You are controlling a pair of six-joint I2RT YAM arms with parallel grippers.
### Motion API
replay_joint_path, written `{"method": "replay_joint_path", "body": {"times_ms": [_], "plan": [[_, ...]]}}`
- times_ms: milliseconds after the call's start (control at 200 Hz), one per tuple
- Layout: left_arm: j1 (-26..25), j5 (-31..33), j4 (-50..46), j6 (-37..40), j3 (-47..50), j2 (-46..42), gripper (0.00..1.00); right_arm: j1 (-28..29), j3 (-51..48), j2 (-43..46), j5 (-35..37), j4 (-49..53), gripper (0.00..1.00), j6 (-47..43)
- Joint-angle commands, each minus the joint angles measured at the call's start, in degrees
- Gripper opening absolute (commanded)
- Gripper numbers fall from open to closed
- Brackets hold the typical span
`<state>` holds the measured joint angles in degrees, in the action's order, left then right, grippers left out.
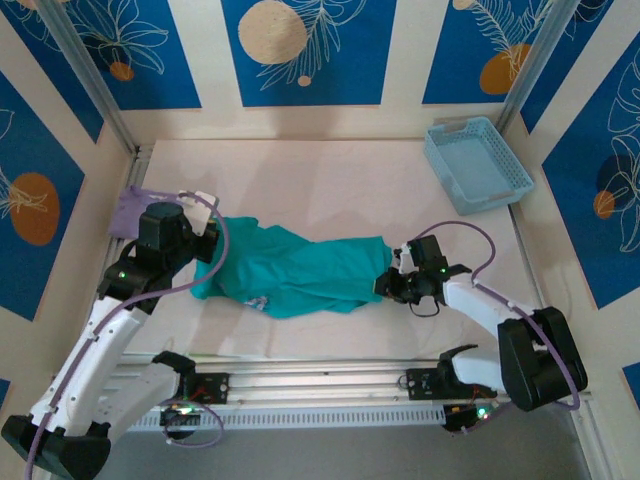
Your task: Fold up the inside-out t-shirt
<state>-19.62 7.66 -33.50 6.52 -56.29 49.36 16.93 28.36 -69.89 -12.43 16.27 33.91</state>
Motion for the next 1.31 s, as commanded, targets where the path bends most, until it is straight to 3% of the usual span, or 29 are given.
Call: {"method": "replay_joint_path", "body": {"times_ms": [0, 130, 385, 650, 855, 1020, 1300], "plan": [[0.9, -0.8, 0.9, 0.9, 0.4, -0.1, 0.0, 0.5, -0.6, 1.9, 0.2, 1.7, 0.12, 0.6], [1.0, -0.8, 0.9, 0.7, 0.2, 0.1, 0.0, 0.5, 1.0, 5.7, 0.5, 2.3, 0.02, -0.5], [3.3, 1.1, -0.4, -4.7, -5.5, -1.3, 0.0, -2.9, 16.4, 13.2, 1.6, 6.6, 0.0, -6.8], [3.7, 5.4, -2.9, -8.1, -22.6, -4.6, 0.0, -10.8, 37.2, 18.7, 1.1, 14.4, 0.0, -11.2], [3.6, 11.7, -3.8, -5.9, -35.8, -5.9, 0.0, -17.5, 50.3, 23.0, 3.0, 22.5, 0.0, -13.9], [3.6, 13.1, -3.1, -3.3, -38.0, -0.1, 0.0, -18.9, 53.6, 21.1, 2.9, 21.4, 0.0, -14.0], [3.9, 14.0, 6.7, -0.1, -38.6, 18.2, 0.0, -19.1, 52.6, 7.5, -2.1, 10.3, 0.0, -13.8]]}}
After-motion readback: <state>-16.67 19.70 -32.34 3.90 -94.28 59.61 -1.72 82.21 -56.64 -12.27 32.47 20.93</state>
